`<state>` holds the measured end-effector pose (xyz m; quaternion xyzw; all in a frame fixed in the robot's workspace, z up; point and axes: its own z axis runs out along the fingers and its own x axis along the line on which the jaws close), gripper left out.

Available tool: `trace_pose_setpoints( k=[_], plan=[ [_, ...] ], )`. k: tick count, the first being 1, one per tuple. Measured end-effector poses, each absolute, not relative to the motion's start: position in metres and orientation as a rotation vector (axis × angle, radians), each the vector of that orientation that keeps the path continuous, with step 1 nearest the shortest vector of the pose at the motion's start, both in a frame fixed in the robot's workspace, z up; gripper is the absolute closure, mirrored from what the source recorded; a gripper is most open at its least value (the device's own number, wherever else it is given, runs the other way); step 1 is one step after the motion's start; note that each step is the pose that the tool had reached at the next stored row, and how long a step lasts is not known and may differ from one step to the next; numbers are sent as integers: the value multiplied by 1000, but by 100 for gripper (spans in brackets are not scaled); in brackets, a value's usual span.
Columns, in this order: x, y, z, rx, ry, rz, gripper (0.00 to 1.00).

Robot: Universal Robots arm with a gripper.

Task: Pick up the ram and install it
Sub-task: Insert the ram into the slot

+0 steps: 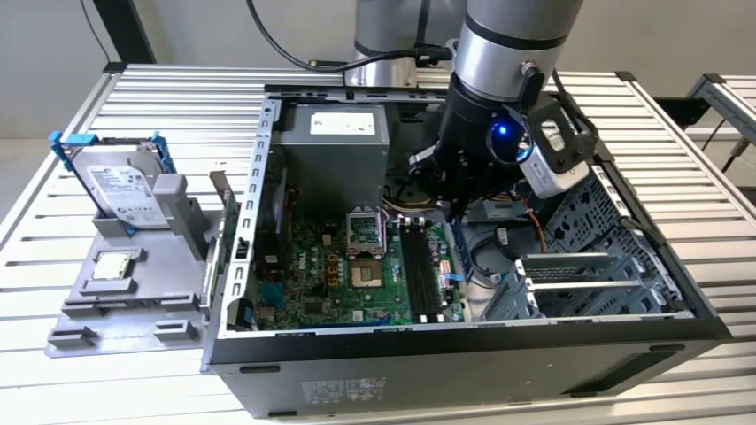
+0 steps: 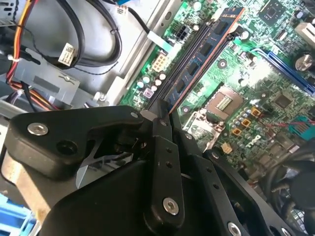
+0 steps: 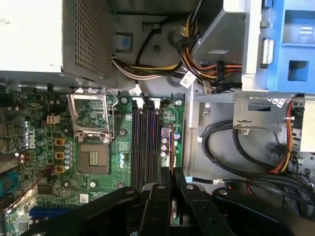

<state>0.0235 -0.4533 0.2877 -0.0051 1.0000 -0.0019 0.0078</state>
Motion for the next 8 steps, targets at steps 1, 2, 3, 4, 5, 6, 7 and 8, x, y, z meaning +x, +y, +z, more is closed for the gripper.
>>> trace_pose_setpoints(
  k=[1,2,3,4,5,6,7,8],
  plan=[
    [24,-453,286,-16,3126,-6,100],
    [24,-453,285,-16,3126,-6,100],
    [24,-453,285,-16,3126,-6,100],
    [24,-453,285,-16,3126,-6,100],
    [24,-453,285,-16,3126,-7,100],
    [24,-453,285,-16,3126,-6,100],
    [24,-453,284,-16,3126,-6,100],
    [24,-453,284,-16,3126,-6,100]
  ],
)
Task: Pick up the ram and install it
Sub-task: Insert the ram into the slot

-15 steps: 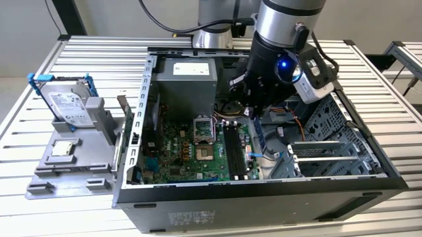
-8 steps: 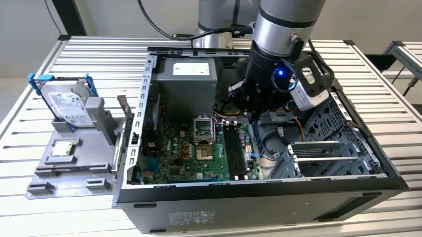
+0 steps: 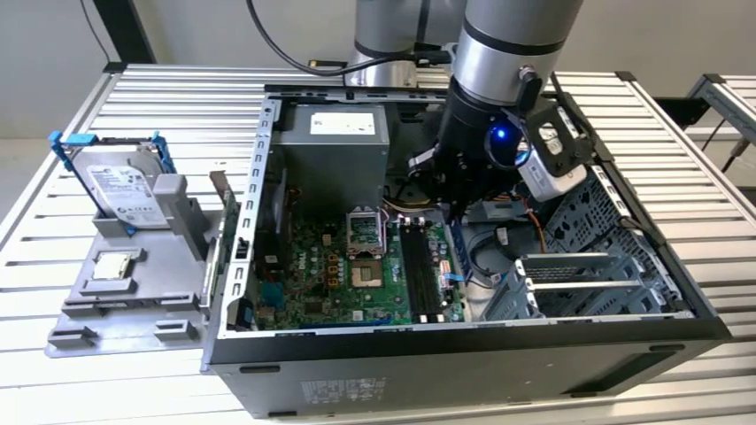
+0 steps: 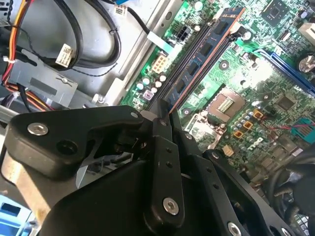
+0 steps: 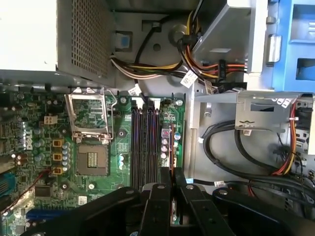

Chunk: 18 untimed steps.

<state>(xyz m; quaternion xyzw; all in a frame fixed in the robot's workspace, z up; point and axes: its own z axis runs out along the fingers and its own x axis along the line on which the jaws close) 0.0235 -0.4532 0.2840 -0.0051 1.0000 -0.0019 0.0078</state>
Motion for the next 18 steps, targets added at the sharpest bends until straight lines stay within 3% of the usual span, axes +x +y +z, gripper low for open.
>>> trace_pose_setpoints(
  k=[18],
  plan=[
    [23,-453,264,-16,3122,-7,100]
  ],
)
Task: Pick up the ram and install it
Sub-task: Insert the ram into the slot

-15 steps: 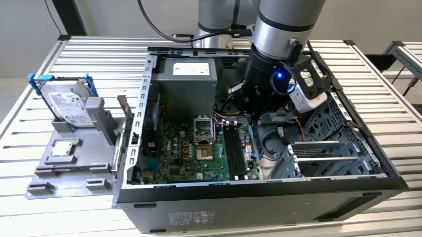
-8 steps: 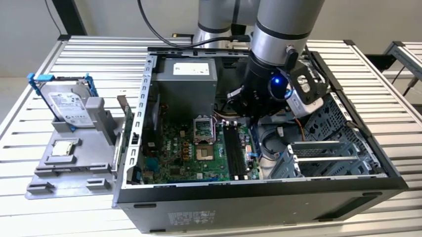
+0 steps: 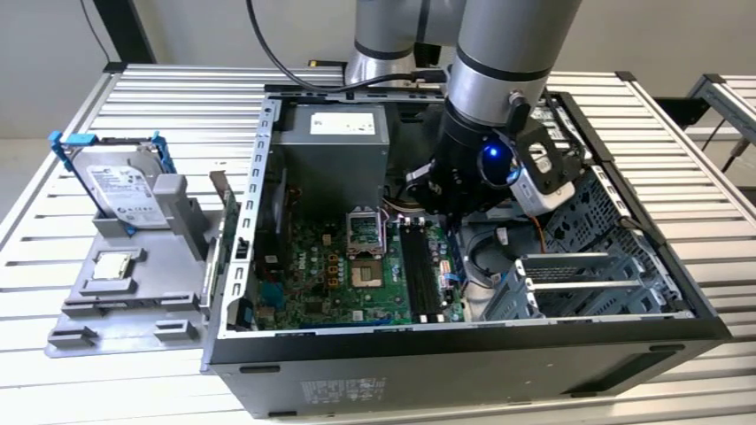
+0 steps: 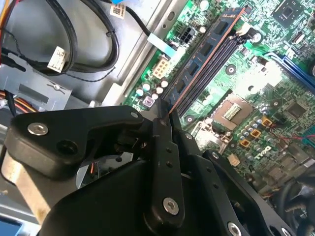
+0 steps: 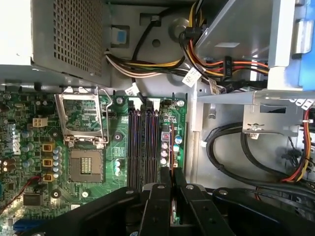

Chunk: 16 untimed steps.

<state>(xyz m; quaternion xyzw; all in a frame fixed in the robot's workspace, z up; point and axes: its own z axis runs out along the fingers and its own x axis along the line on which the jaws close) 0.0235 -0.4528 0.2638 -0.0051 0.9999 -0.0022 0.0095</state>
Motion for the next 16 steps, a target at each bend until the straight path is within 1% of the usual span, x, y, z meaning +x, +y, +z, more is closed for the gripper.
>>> trace_pose_setpoints(
  k=[12,16],
  plan=[
    [23,-453,246,-16,3127,-6,100],
    [23,-453,245,1,3127,-13,100]
  ],
)
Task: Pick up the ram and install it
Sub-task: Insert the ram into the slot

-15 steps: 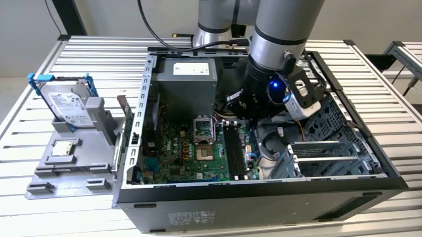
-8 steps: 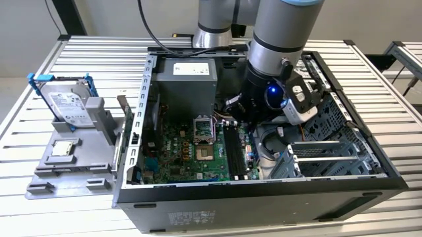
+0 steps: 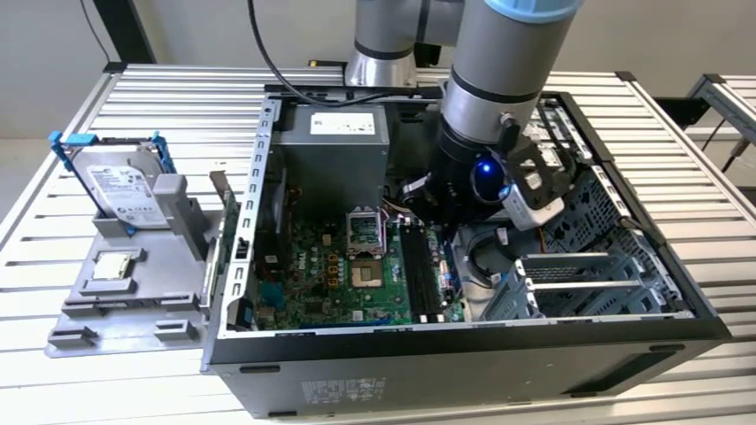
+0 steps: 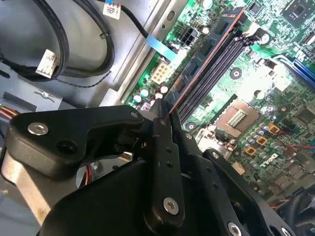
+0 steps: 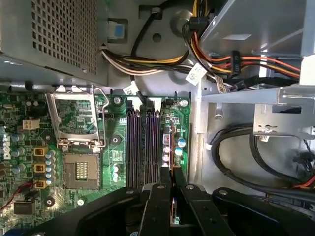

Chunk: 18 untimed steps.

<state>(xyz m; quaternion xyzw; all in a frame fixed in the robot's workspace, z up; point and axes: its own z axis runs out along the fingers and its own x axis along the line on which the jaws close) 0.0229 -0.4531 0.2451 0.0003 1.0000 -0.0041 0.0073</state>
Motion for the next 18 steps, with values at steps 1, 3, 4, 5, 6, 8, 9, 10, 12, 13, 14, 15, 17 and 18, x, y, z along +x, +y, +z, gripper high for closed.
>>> trace_pose_setpoints(
  k=[1,3,4,5,6,8,9,10,12,13,14,15,17,18],
  plan=[
    [21,-453,245,2,3127,-14,100],
    [13,-453,245,1,3126,-15,100],
    [9,-453,245,1,3125,-16,100],
    [7,-453,244,1,3125,-17,100],
    [7,-453,243,1,3125,-17,100],
    [8,-453,239,1,3125,-17,100],
    [8,-453,237,1,3125,-17,100],
    [8,-453,236,2,3125,-17,100],
    [8,-453,233,2,3125,-17,100],
    [8,-453,232,2,3125,-17,100],
    [9,-453,232,2,3125,-17,100],
    [9,-453,232,2,3125,-17,100],
    [10,-453,229,3,3125,-17,100],
    [11,-453,228,3,3125,-17,100]
  ],
)
